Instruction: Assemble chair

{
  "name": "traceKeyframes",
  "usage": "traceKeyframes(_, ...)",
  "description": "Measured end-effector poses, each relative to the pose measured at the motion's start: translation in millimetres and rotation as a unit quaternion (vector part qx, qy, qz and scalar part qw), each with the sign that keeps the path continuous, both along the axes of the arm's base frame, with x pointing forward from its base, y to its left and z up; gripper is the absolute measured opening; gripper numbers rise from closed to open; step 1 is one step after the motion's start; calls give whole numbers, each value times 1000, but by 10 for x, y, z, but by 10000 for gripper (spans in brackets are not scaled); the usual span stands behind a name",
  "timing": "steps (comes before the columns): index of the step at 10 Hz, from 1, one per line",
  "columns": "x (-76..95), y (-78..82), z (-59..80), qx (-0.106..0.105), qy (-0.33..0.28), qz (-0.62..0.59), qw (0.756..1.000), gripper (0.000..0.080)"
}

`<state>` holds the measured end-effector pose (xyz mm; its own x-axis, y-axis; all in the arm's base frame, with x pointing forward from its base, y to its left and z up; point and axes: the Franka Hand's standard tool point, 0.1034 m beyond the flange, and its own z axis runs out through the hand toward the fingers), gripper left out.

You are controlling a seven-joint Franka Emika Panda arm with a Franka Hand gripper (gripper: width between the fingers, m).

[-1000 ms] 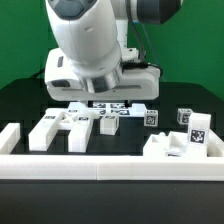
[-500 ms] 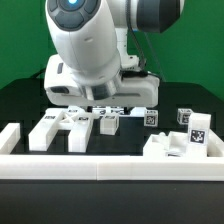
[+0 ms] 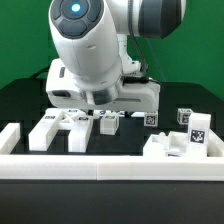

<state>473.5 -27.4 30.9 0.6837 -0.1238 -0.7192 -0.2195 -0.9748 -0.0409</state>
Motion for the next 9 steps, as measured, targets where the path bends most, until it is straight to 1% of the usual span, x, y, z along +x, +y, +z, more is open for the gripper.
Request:
traceKeyframes(3,9,117,-32,5,-4,8,1000,649)
traceKeyframes(4,17,130,-45,5,-7,9,1000,649)
traceKeyframes(8,15,101,-53,6,-6,7,1000,649)
traceKeyframes(9,-10,70,-63,8,2,4,1000,649)
